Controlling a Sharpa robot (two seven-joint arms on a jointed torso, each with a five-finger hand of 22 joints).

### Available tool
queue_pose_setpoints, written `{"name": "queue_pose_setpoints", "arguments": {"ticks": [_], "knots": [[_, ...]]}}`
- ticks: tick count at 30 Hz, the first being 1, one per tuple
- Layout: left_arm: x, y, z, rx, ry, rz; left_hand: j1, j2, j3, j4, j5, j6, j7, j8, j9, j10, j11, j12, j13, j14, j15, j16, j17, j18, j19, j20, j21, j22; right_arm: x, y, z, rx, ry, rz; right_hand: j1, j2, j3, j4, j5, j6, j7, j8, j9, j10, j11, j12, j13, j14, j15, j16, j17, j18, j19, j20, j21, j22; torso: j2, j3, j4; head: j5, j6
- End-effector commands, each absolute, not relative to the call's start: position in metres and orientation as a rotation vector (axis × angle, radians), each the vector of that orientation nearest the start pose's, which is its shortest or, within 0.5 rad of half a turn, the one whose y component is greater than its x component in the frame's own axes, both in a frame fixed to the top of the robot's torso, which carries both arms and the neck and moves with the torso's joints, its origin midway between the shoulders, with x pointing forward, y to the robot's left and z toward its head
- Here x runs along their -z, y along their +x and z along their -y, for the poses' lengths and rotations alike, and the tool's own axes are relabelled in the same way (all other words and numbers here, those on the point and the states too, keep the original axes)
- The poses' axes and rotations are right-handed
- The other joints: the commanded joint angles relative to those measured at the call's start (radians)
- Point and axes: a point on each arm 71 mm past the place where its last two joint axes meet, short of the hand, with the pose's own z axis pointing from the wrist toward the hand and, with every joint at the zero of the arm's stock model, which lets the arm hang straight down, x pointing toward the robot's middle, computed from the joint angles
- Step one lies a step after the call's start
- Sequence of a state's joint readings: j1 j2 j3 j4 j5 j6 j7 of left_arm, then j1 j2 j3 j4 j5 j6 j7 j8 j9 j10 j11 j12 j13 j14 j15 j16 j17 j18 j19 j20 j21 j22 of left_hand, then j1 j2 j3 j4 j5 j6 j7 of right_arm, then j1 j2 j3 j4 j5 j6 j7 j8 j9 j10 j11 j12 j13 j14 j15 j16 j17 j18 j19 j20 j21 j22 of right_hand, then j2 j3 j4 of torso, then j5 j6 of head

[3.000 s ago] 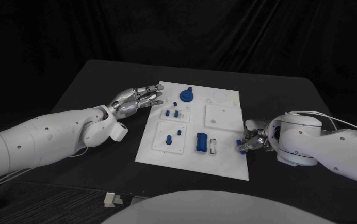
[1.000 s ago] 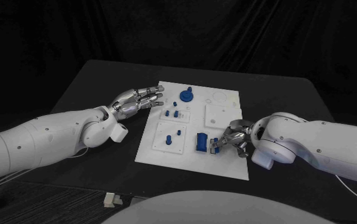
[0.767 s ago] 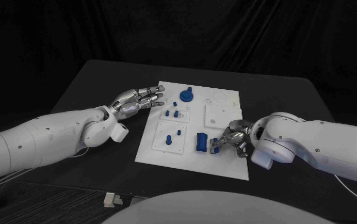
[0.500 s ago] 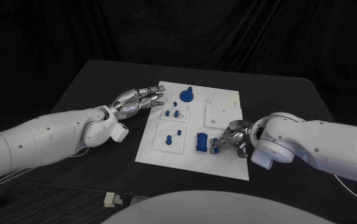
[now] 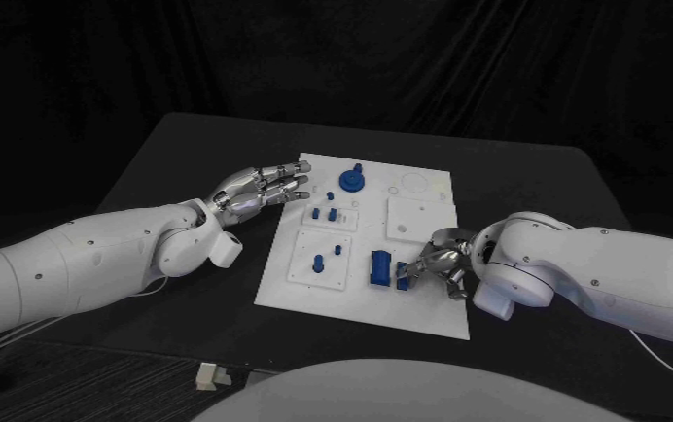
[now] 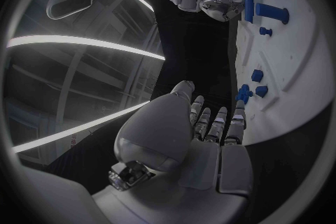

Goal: Assemble the parts on the task board

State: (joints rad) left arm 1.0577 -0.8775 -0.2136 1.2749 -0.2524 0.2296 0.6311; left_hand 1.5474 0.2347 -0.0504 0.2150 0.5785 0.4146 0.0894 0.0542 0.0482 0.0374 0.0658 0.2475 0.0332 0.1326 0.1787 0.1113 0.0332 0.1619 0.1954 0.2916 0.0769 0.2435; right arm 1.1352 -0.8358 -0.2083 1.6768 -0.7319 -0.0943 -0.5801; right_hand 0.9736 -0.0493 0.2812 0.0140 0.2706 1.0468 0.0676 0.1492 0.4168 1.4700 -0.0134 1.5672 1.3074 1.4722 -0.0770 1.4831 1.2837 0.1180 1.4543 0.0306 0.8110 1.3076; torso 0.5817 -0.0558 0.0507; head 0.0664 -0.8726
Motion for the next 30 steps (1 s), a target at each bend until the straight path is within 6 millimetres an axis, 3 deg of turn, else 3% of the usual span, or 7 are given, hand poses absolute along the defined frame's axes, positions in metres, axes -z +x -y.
{"name": "queue_pose_setpoints", "arguments": {"ticks": [1,11,15,23,25,27,30], "knots": [[0.300,0.445,-0.275,1.773,-0.877,-1.739,0.008,0.000,0.007,0.001,0.008,-0.003,0.004,0.005,0.000,-0.002,0.007,0.002,0.001,-0.002,0.004,0.003,0.000,-0.010,-0.002,0.000,-0.004,-0.001,0.301,0.389,0.180,-0.521,0.564,-2.589,-0.008,0.001,-0.008,0.000,-0.008,-0.006,0.003,0.005,-0.002,0.101,0.005,0.004,0.263,0.050,0.001,-0.005,-0.002,0.005,-0.008,0.000,-0.003,0.093,0.000,0.0002,-0.0009,0.001,0.000],[0.300,0.445,-0.275,1.774,-0.878,-1.742,0.008,0.000,0.009,0.000,0.009,-0.003,0.004,0.004,0.000,-0.002,0.007,0.002,0.001,-0.002,0.005,0.003,0.000,-0.010,-0.002,0.000,-0.004,-0.002,0.300,0.388,0.182,-0.526,0.574,-2.578,-0.016,0.006,-0.036,0.019,-0.046,-0.007,0.002,0.010,-0.004,0.101,0.005,0.004,0.263,0.050,0.001,-0.005,-0.002,0.006,-0.008,0.000,-0.009,0.092,0.000,-0.0001,-0.0001,0.005,0.000],[0.300,0.445,-0.275,1.774,-0.879,-1.742,0.009,0.000,0.011,-0.002,0.010,-0.003,0.005,0.005,0.000,-0.002,0.007,0.002,0.001,-0.002,0.005,0.003,0.000,-0.010,-0.002,0.000,-0.004,-0.002,0.297,0.386,0.186,-0.542,0.592,-2.554,-0.060,0.009,-0.081,0.066,-0.105,-0.004,-0.001,0.018,-0.004,0.101,0.002,0.004,0.263,0.052,-0.001,-0.002,0.003,0.006,-0.007,-0.001,-0.014,0.091,0.000,0.0001,0.0000,0.008,0.000],[0.300,0.445,-0.278,1.764,-0.881,-1.740,0.010,-0.001,0.013,-0.003,0.011,-0.001,0.005,0.005,0.000,-0.002,0.007,0.003,0.001,-0.001,0.005,0.004,0.000,-0.010,-0.001,0.000,-0.004,-0.001,0.272,0.387,0.205,-0.611,0.590,-2.469,-0.069,0.022,-0.115,0.098,-0.093,0.014,-0.009,0.039,0.003,0.101,-0.004,0.004,0.263,0.055,-0.006,0.004,0.019,0.006,-0.003,-0.005,-0.009,0.094,0.000,-0.0001,-0.0003,0.007,0.000],[0.300,0.445,-0.278,1.763,-0.881,-1.740,0.010,-0.001,0.013,-0.003,0.011,-0.001,0.005,0.005,0.000,-0.002,0.007,0.003,0.001,-0.001,0.005,0.004,0.000,-0.010,-0.001,0.000,-0.004,-0.001,0.264,0.388,0.208,-0.626,0.556,-2.450,0.007,0.013,-0.108,0.049,-0.045,0.041,-0.022,0.080,0.032,0.101,-0.015,0.004,0.263,0.058,-0.015,0.010,0.033,0.005,0.001,-0.011,0.003,0.098,0.000,0.0001,-0.0001,0.005,0.000],[0.300,0.445,-0.278,1.763,-0.881,-1.740,0.010,-0.001,0.015,-0.004,0.011,0.000,0.005,0.005,0.000,-0.001,0.007,0.004,0.001,-0.001,0.005,0.004,0.000,-0.010,-0.001,0.000,-0.004,-0.001,0.258,0.388,0.208,-0.634,0.498,-2.435,0.064,0.013,-0.123,0.012,-0.035,0.026,-0.036,0.169,0.121,0.101,-0.027,0.004,0.263,0.059,-0.027,0.014,0.044,0.003,0.004,-0.022,0.013,0.101,-0.001,0.0005,-0.0004,0.004,0.000],[0.300,0.445,-0.277,1.765,-0.880,-1.741,0.010,-0.001,0.015,-0.004,0.011,0.000,0.005,0.005,0.000,-0.001,0.007,0.004,0.001,-0.001,0.005,0.004,0.000,-0.010,-0.001,0.000,-0.004,-0.001,0.253,0.388,0.204,-0.616,0.357,-2.408,0.127,0.028,-0.179,-0.006,-0.056,-0.115,-0.075,0.476,0.463,0.101,-0.052,0.004,0.263,0.058,-0.045,0.014,0.043,0.004,0.003,-0.045,0.009,0.101,-0.002,0.0004,-0.0002,0.005,0.000]]}}
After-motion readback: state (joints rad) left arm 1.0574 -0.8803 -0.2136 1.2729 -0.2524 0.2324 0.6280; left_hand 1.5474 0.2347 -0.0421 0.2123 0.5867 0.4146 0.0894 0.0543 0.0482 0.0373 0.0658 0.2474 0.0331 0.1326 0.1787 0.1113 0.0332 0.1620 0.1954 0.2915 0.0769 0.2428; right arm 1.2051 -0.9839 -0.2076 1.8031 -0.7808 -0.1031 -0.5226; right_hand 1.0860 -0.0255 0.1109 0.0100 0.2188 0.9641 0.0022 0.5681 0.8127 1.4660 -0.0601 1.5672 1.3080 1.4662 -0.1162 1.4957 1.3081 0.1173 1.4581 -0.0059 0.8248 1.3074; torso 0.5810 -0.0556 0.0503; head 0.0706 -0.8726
